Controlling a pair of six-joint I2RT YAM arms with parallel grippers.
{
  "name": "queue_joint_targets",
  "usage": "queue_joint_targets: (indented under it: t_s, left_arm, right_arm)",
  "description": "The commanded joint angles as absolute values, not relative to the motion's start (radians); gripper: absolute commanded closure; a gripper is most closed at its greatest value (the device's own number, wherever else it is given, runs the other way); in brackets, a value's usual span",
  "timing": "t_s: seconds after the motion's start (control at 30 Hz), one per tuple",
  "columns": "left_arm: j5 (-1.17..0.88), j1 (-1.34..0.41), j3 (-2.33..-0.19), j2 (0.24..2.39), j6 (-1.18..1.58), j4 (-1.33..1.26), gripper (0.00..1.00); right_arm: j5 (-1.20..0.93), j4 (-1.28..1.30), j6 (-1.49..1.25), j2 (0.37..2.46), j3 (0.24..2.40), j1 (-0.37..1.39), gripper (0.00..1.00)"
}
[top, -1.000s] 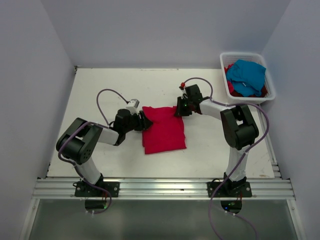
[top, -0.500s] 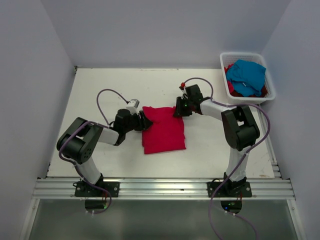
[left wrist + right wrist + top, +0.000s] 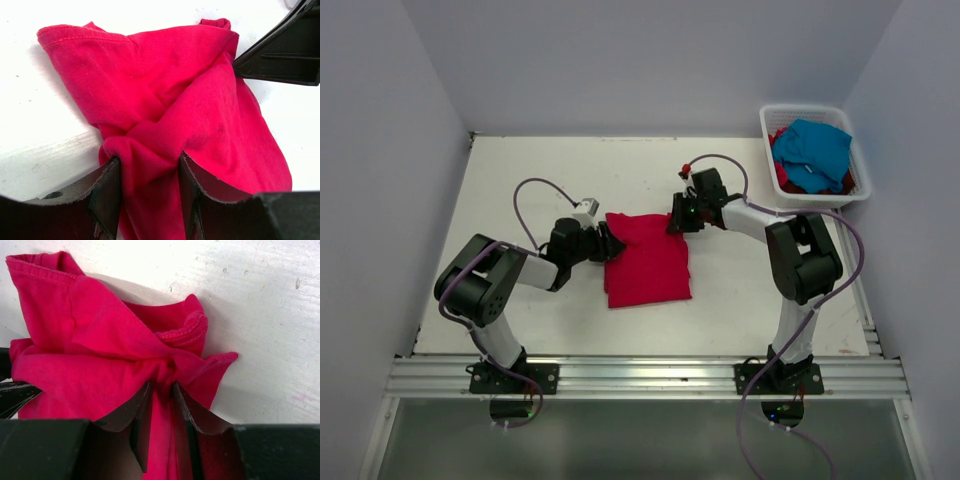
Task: Fold and stack the t-shirts
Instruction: Fold the long partially folded tshirt into a neat square
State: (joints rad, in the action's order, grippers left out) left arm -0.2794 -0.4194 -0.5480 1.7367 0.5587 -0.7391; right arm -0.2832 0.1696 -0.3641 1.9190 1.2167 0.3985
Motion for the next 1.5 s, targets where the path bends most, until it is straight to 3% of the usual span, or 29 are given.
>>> queue_joint_targets:
  t_s: [0.0, 0.27, 0.57, 0.63, 0.8, 0.87, 0.9, 0.97, 1.0, 1.47]
  left_arm:
    - [-0.293, -0.416, -0.554, 1.746, 0.56, -0.798, 0.52]
    - [-0.298, -0.416, -0.555, 1.749, 0.56, -0.802, 0.53]
    - [-0.302, -0.414, -0.552, 1.753, 0.563, -0.805, 0.54]
    - [-0.302, -0.413, -0.552, 1.753, 0.563, -0.807, 0.55]
    - [-0.305, -0.41, -0.548, 1.758, 0.566, -0.816, 0.56]
    - [-0.31, -0.41, -0.543, 1.759, 0.566, -0.824, 0.61]
    - [-0.311, -0.41, -0.543, 1.759, 0.568, -0.827, 0.72]
    - [-0.317, -0.408, -0.545, 1.758, 0.568, -0.827, 0.84]
    - [-0.319, -0.408, -0.545, 1.756, 0.566, -0.827, 0.98]
    - [-0.328, -0.408, -0.606, 1.641, 0.538, -0.723, 1.0]
  right_arm:
    - [-0.31, 0.167, -0.351, 1.859, 1.21, 0.407, 0.73]
    - [-0.126, 0.239, -0.31, 1.839, 1.232, 0.433, 0.73]
    - [-0.175, 0.232, -0.316, 1.904, 1.253, 0.437, 0.73]
    - [-0.189, 0.229, -0.318, 1.914, 1.259, 0.436, 0.77]
    - [-0.209, 0.218, -0.322, 1.917, 1.252, 0.437, 1.0]
    - [-0.21, 0.212, -0.324, 1.908, 1.244, 0.437, 1.0]
    - [-0.21, 0.209, -0.324, 1.902, 1.238, 0.437, 1.0]
    - [-0.204, 0.207, -0.324, 1.888, 1.23, 0.436, 1.0]
    - [-0.203, 0.206, -0.324, 1.872, 1.224, 0.436, 1.0]
    - [-0.183, 0.201, -0.316, 1.77, 1.187, 0.437, 1.0]
